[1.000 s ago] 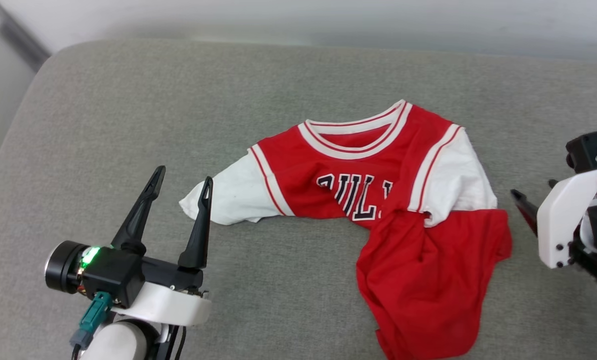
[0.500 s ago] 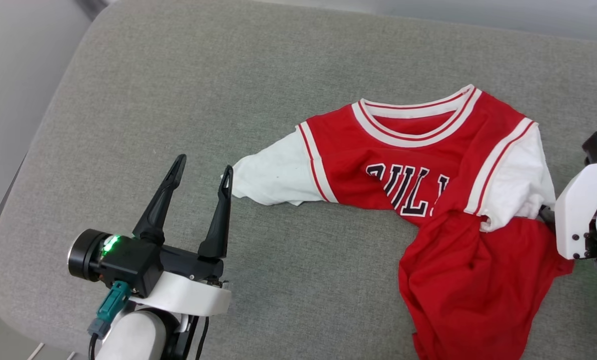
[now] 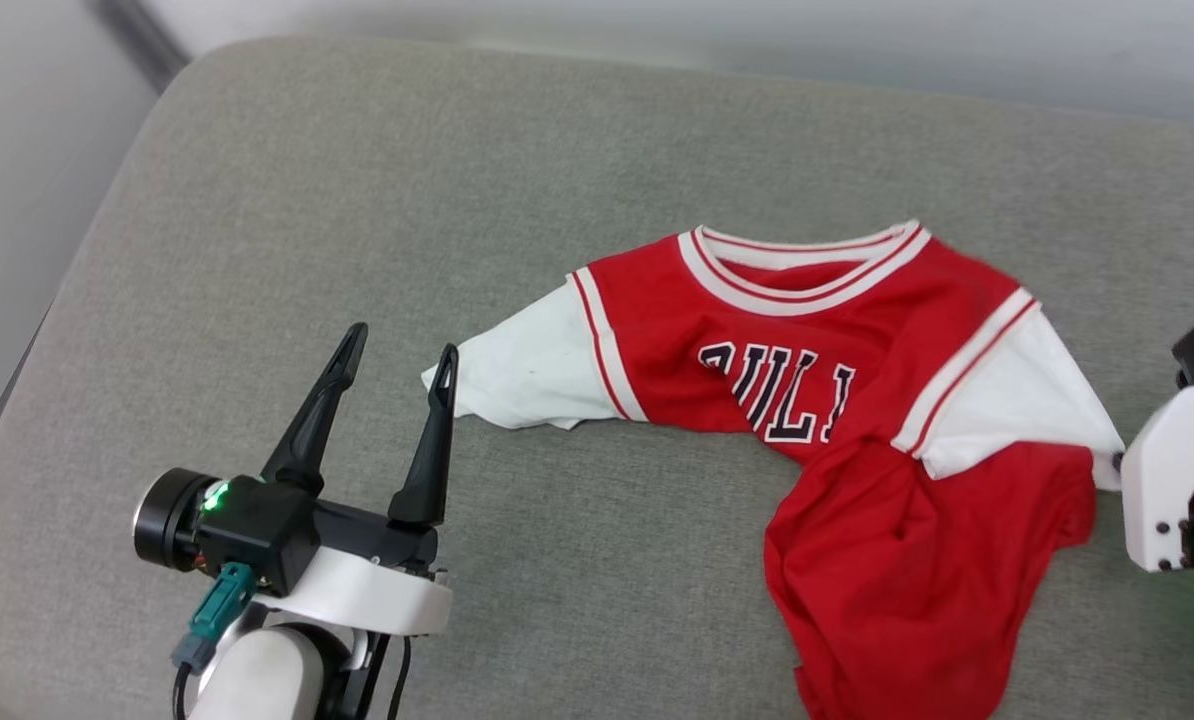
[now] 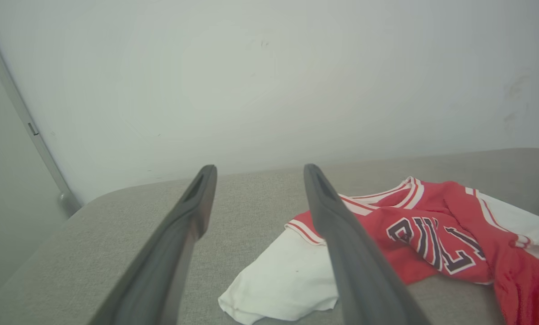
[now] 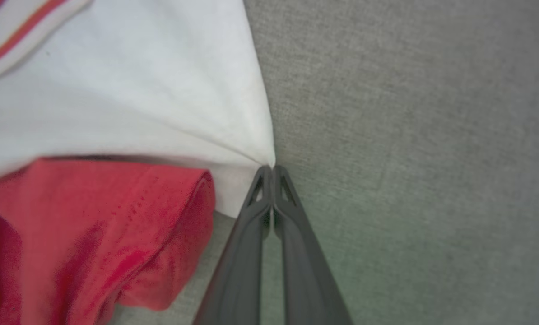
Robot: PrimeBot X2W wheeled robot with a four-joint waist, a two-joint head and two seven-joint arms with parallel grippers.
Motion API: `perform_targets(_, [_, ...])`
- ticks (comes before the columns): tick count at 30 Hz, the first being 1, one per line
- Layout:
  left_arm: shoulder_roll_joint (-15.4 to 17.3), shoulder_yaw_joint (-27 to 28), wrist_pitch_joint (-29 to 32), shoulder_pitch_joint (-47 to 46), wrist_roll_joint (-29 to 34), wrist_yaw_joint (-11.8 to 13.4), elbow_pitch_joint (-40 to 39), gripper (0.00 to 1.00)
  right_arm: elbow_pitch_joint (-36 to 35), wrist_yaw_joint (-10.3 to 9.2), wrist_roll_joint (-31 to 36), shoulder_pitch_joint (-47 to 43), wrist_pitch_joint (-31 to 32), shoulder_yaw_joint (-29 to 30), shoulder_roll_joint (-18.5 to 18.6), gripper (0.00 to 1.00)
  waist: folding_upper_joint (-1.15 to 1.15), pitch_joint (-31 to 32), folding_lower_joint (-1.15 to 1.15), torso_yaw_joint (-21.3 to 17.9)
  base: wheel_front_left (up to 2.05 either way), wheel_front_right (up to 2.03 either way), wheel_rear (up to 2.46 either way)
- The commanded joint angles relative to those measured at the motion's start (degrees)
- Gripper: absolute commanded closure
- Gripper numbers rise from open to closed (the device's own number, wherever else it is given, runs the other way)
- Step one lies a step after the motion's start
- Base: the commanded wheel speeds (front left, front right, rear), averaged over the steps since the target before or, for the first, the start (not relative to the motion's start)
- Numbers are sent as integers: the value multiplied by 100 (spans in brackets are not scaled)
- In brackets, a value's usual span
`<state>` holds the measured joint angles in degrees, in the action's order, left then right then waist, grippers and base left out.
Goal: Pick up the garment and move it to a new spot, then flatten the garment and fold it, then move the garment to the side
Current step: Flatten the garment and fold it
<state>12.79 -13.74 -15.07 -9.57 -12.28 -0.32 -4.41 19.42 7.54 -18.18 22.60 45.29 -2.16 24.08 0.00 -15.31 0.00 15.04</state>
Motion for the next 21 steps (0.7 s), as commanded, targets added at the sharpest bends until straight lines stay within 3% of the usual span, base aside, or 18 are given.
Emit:
perform_targets(1, [-6, 37, -14, 67, 32, -14, 17, 0, 117, -10, 15, -211, 11, -10, 90, 100, 0, 156, 0, -140, 0, 0, 0])
perform_targets(14, [-38, 197, -14, 299, 87, -157, 42, 0, 142, -9, 140, -755, -430, -109, 1178, 100, 0, 436, 0, -456, 0, 0, 0])
perform_targets(21, [-94, 213, -14, 297, 66, -213, 102, 0, 712, -10, 352, -826, -969, -38, 1222, 100, 0, 390, 0, -469, 0, 0, 0])
